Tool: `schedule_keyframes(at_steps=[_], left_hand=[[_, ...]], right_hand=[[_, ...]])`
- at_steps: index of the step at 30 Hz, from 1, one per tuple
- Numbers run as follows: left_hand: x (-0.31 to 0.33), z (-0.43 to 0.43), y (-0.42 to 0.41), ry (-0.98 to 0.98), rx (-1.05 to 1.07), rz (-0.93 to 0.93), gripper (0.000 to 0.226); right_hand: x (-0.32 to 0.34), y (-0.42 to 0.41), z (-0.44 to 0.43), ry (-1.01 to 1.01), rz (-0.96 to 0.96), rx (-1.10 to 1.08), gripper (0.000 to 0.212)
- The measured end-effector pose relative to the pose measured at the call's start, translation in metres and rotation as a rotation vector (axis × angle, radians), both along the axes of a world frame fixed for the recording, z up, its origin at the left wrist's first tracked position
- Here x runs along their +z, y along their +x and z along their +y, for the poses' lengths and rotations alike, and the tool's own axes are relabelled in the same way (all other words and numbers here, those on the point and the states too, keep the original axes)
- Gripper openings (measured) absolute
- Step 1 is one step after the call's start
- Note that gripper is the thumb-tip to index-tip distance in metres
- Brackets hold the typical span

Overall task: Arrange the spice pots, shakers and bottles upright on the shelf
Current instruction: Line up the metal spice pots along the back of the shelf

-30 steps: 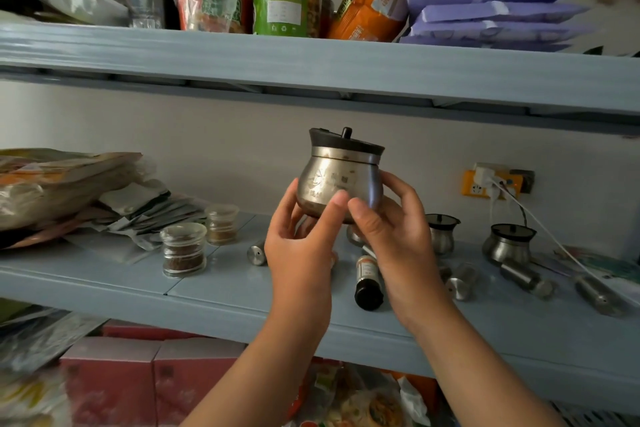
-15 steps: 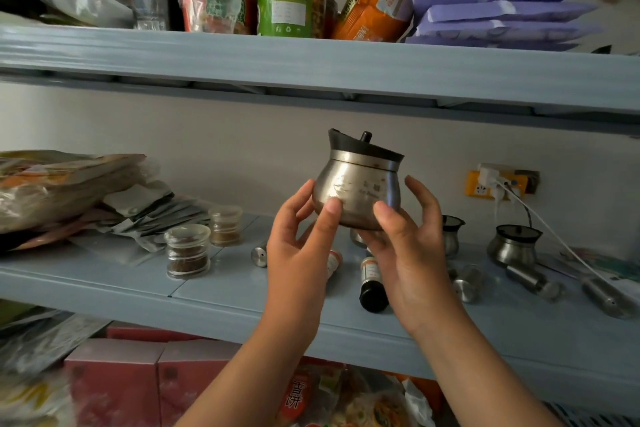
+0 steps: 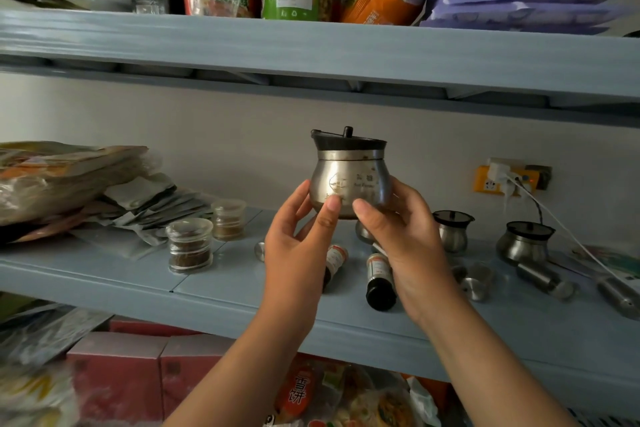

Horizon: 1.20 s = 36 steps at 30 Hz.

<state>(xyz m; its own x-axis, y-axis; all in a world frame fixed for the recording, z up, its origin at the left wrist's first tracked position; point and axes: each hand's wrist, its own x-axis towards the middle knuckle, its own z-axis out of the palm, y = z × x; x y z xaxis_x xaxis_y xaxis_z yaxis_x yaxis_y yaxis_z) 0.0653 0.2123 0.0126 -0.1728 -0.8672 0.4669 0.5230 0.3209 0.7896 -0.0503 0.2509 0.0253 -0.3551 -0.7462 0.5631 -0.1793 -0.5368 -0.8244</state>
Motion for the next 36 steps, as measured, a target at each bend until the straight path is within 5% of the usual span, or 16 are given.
schedule_keyframes(at_steps=[6, 15, 19, 25, 32, 36], left_hand=[[-0.002, -0.024, -0.001, -0.010, 0.050, -0.063, 0.058], [0.003, -0.097, -0.013, -0.156, 0.145, -0.396, 0.042], [0.008, -0.125, -0.022, -0.203, 0.191, -0.500, 0.003], [0.003, -0.169, -0.036, -0.232, 0.251, -0.734, 0.023], [-0.010, -0.231, -0.050, -0.135, 0.298, -0.975, 0.011], [-0.013, -0.258, -0.060, -0.122, 0.288, -1.164, 0.031]], right_hand=[[0.003, -0.008, -0.025, 0.092, 0.113, -0.070, 0.078], [0.005, -0.039, -0.090, 0.218, 0.181, -0.099, 0.084], [0.003, -0.051, -0.119, 0.280, 0.202, -0.121, 0.089], [-0.008, -0.058, -0.159, 0.375, 0.174, -0.133, 0.076], [-0.017, -0.058, -0.205, 0.445, 0.216, -0.095, 0.063], [-0.023, -0.067, -0.225, 0.528, 0.222, -0.078, 0.070]])
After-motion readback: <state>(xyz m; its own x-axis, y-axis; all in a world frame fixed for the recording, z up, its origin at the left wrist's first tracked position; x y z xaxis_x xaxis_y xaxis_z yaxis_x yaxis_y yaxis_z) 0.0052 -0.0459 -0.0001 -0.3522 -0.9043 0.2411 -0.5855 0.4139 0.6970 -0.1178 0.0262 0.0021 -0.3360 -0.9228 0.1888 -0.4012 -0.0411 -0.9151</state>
